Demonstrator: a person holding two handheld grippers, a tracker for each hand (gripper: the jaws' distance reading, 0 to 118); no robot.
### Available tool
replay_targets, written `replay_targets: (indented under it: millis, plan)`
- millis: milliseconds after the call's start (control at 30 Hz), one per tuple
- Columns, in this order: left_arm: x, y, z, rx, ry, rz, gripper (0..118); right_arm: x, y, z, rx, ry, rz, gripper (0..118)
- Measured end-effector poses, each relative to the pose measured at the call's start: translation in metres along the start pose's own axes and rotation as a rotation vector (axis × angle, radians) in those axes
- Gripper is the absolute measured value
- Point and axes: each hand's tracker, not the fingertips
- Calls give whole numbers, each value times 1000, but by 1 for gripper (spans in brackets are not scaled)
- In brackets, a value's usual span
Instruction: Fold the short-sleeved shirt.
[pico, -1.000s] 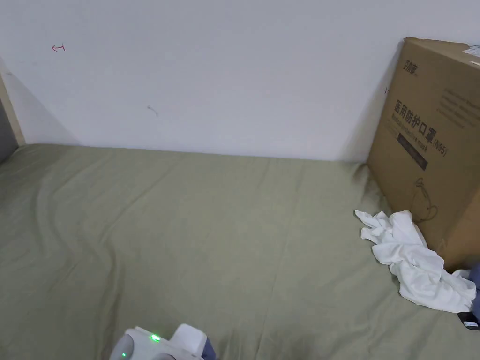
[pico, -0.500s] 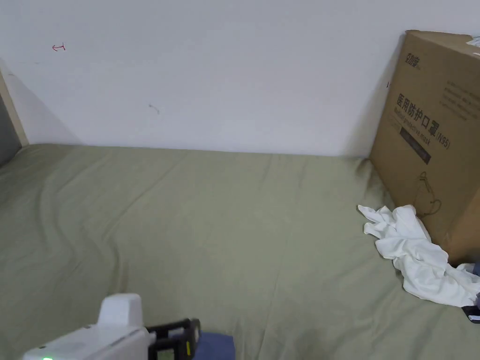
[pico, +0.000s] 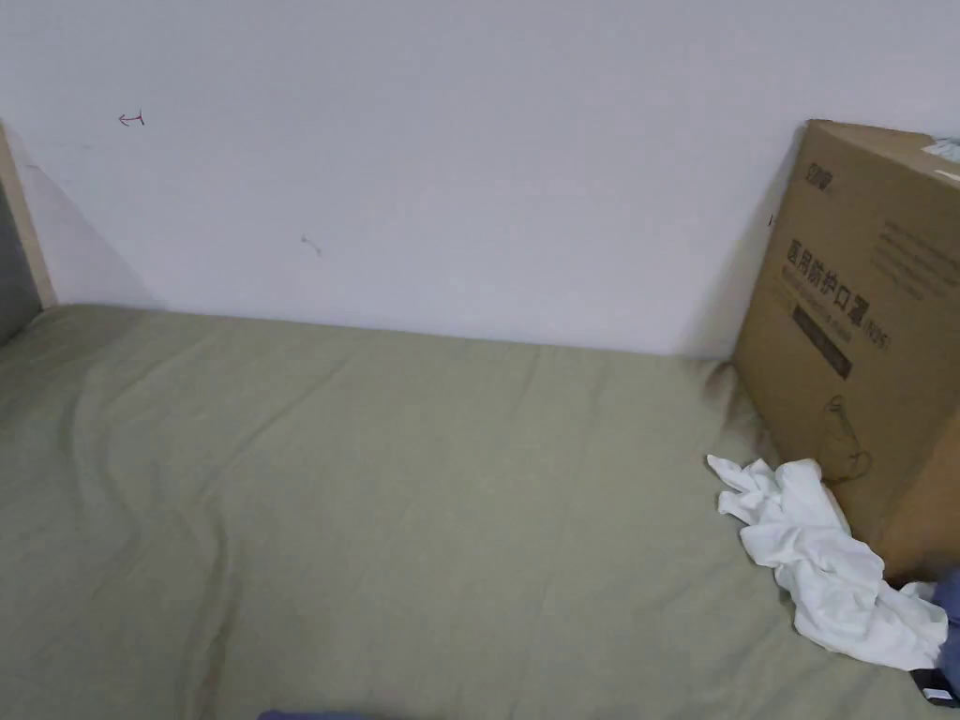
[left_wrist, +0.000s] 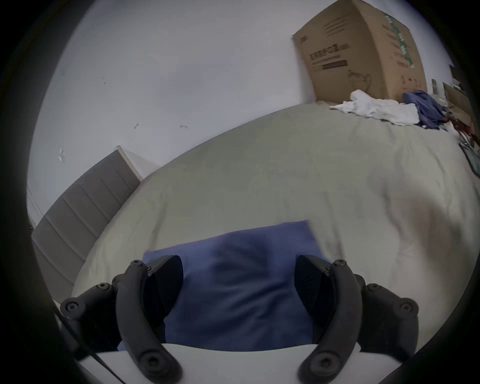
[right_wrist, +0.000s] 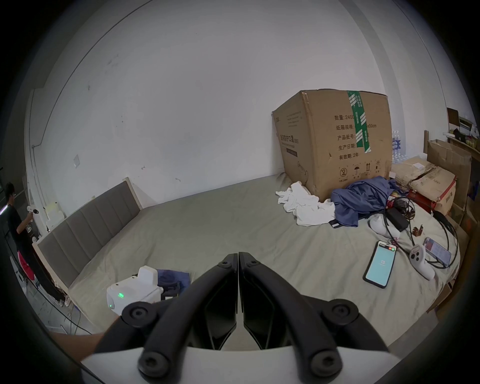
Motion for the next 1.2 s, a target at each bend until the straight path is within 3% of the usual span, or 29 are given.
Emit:
replay_targets:
  millis: [133,200,267,333,400,467,567,633,667,700,733,767,800,867,1033,1100,1200]
  plan:
    - [8,4,8,-59,-108,81,94,3,4,5,16,-3,-16,0]
    - [2,6,8,-108,-266,33,95,1,8,10,27,4,-18,0]
    - [-20,17,15,-105,-302,22,94,-5,15,16,50,14,2,0]
    - [-67,41,32,-59,-339,194,94,-10,22,23,74,18,28,0]
    - [-116,67,64,48,-340,351,95,-14,28,27,96,23,46,0]
    - [-163,95,111,204,-301,417,98,-19,35,29,119,37,56,0]
    - [-212,119,178,419,-265,400,110,-30,44,31,151,67,62,0]
    - [-228,124,214,468,-203,365,109,-40,48,31,171,96,70,0]
    - [-233,122,228,494,-175,335,102,-46,50,32,181,108,74,0]
    - [-237,119,244,495,-142,294,87,-53,53,33,194,129,81,0]
    - [-236,115,254,510,-130,273,64,-59,55,33,203,145,88,0]
    - [-236,110,264,522,-116,251,27,-66,57,34,211,160,97,0]
    - [-235,106,272,511,-91,232,15,-74,59,34,219,171,106,0]
    - [-230,98,279,468,-11,233,8,-86,60,34,228,188,129,0]
    - [-244,75,275,397,-183,352,2,-104,59,26,226,235,146,0]
    - [-253,69,265,384,-173,394,1,-112,63,17,208,264,160,0]
    - [-270,61,246,333,-204,458,1,-127,62,-16,172,303,248,0]
